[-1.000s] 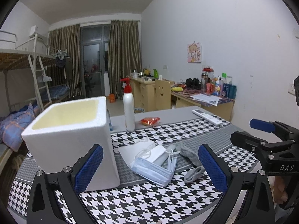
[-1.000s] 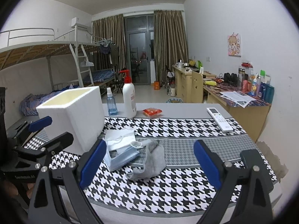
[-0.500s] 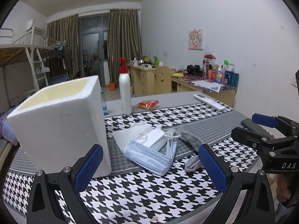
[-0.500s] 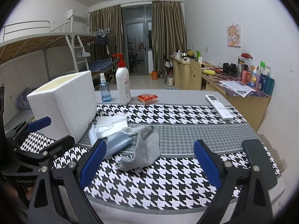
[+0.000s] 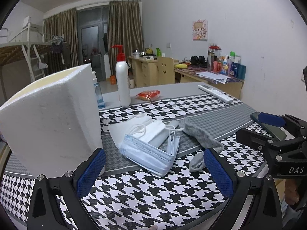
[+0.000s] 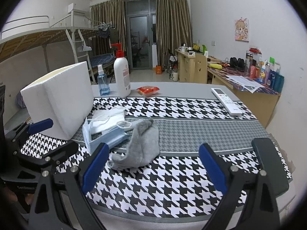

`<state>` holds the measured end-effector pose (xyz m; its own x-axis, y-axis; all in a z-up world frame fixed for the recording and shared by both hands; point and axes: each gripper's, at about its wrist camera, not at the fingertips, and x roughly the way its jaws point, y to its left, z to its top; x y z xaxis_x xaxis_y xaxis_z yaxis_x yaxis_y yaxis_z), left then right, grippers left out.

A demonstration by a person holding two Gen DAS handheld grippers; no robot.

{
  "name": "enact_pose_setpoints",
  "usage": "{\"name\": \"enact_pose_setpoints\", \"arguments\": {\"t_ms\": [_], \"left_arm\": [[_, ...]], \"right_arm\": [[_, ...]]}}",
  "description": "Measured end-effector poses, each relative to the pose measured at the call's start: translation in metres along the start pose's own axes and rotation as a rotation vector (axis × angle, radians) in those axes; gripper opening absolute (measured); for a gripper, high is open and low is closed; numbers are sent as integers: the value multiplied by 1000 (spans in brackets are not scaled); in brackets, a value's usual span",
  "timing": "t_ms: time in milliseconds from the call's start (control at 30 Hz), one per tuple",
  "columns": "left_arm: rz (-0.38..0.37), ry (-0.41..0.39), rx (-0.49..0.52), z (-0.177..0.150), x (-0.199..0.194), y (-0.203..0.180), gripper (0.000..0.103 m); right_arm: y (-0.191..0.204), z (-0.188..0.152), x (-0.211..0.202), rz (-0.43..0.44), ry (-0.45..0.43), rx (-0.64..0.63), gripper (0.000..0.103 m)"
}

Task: Organize soft objects

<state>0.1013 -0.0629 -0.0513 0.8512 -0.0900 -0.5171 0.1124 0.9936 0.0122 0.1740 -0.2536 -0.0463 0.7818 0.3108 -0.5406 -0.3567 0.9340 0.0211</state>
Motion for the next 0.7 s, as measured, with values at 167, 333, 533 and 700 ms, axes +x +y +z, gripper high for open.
{"name": "enact_pose_setpoints", "arguments": {"t_ms": [167, 333, 533, 700], "left_arm": [[11, 33, -12, -2, 10, 2, 102], [24, 64, -19, -4, 19, 6, 102], [41, 91, -23, -6, 31, 9, 102], [54, 114, -21, -6, 39, 7, 102]], "right_arm": [[-2, -1, 11, 9, 24, 10, 97], [-7, -5, 25, 19, 59, 19, 97], [-8, -5, 33, 23, 76, 15, 97], [-7, -3, 41, 40, 89, 8, 97]]}}
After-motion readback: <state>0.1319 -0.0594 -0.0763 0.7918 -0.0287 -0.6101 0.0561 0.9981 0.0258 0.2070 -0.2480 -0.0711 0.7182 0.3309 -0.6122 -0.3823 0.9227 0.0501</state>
